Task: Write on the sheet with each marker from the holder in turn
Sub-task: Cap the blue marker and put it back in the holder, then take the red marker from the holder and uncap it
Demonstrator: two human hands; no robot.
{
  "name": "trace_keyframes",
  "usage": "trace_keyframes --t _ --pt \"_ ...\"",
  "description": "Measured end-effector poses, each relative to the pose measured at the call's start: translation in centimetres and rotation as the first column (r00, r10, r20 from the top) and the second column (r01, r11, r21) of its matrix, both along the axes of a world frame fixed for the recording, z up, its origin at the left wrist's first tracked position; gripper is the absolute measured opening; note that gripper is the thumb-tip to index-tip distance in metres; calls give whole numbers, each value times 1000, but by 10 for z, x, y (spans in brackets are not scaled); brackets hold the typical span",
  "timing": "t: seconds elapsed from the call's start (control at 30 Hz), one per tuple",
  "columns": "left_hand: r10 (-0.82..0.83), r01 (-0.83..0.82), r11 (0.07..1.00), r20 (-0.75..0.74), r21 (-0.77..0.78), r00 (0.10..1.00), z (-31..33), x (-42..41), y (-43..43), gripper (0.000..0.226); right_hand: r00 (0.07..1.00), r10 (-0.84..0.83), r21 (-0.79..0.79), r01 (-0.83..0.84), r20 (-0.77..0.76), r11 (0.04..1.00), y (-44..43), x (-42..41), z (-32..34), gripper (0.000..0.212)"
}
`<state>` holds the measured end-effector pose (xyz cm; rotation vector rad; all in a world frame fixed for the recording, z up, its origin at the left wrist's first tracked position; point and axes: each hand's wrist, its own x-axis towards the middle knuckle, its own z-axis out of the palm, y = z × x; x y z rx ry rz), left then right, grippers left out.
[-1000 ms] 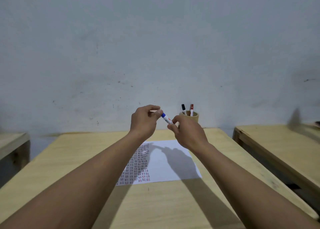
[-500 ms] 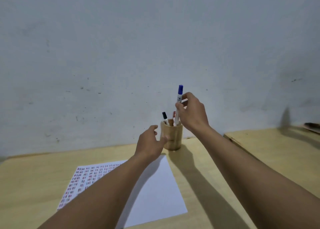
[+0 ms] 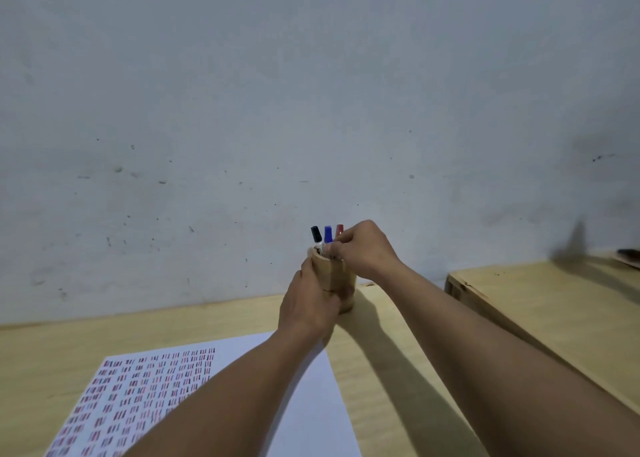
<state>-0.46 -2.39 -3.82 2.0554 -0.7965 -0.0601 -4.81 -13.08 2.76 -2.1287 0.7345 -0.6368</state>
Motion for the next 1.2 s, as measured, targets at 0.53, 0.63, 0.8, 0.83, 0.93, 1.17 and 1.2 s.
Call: trace_keyframes --t 0.53,0.63,0.8,0.83,0.93,1.17,1.2 --pt "29 -25 997 52 -68 998 -16 12 -5 50 983 -179 -53 177 -46 983 -20 19 -9 13" --pt "31 -28 997 43 -67 999 -14 10 -5 50 981 -191 -14 191 -19 982 -21 18 -8 15" --pt "33 -33 998 7 -47 999 -10 7 -3 56 984 -176 29 175 21 984 -19 7 2 13" --pt "32 -32 999 4 -40 999 -9 5 -3 56 985 -165 43 163 43 986 -18 3 6 14" --pt "13 -13 1000 3 -7 1000 -6 2 -3 58 983 -130 94 119 133 988 -13 -10 20 20" --pt "4 -1 996 -29 85 1000 14 -6 10 101 950 -101 79 81 294 994 6 -36 60 20" --pt "5 -2 996 -25 92 1000 20 -8 16 101 948 -95 76 75 302 994 11 -39 64 21"
